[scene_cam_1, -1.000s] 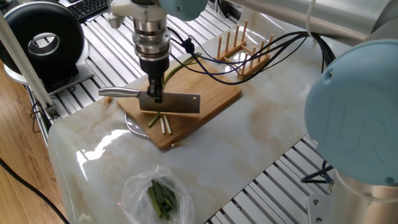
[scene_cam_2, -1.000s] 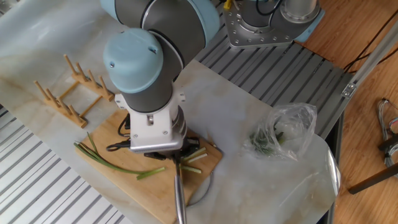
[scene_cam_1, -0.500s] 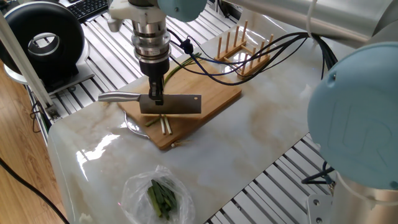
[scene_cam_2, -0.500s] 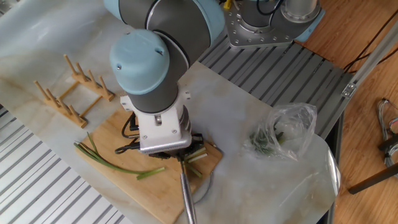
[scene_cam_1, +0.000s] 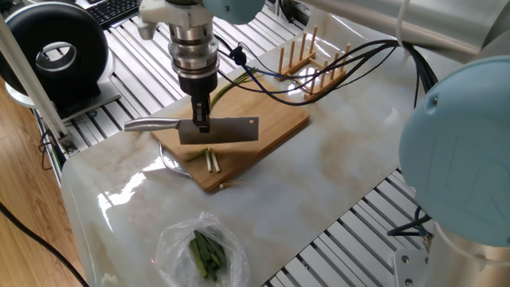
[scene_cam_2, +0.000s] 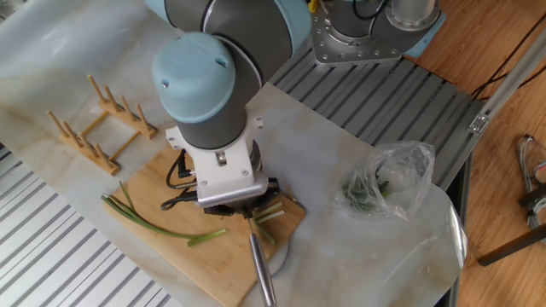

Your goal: Chop the green garlic

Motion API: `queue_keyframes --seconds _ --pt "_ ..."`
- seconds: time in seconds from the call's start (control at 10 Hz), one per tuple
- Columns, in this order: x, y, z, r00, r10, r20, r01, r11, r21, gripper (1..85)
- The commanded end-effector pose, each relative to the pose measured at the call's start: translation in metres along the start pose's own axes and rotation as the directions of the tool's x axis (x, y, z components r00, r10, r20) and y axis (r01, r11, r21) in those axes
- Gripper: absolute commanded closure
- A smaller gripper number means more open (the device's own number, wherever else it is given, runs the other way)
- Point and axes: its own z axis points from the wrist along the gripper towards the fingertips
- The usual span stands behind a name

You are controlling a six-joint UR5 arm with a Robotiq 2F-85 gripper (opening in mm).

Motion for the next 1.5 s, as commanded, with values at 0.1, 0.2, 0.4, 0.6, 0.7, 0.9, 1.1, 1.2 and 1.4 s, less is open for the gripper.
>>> queue_keyframes --seconds 0.1,0.2,0.4,0.6,0.7,0.9,1.1,1.2,1.4 --pt "-0.007 -0.005 -0.017 0.986 -0.161 0.036 0.16 0.986 0.04 84.3" --pt "-0.011 0.002 -0.015 0.977 -0.209 0.049 0.208 0.978 0.033 84.3" --pt "-0.013 0.007 -0.006 0.949 -0.313 0.025 0.311 0.948 0.066 84.3" --pt "-0.015 0.002 0.0 0.912 -0.409 -0.015 0.408 0.906 0.113 84.3" --pt "-0.019 0.005 0.002 0.896 -0.443 -0.021 0.442 0.888 0.128 84.3" --pt "-0.019 0.011 0.01 0.858 -0.512 -0.041 0.513 0.85 0.123 84.3" --pt "-0.012 0.007 0.01 0.794 -0.6 -0.096 0.608 0.784 0.126 84.3" --pt "-0.009 0.004 0.009 0.758 -0.642 -0.118 0.653 0.748 0.12 84.3" --pt "-0.007 0.0 0.009 0.727 -0.672 -0.139 0.686 0.717 0.123 84.3"
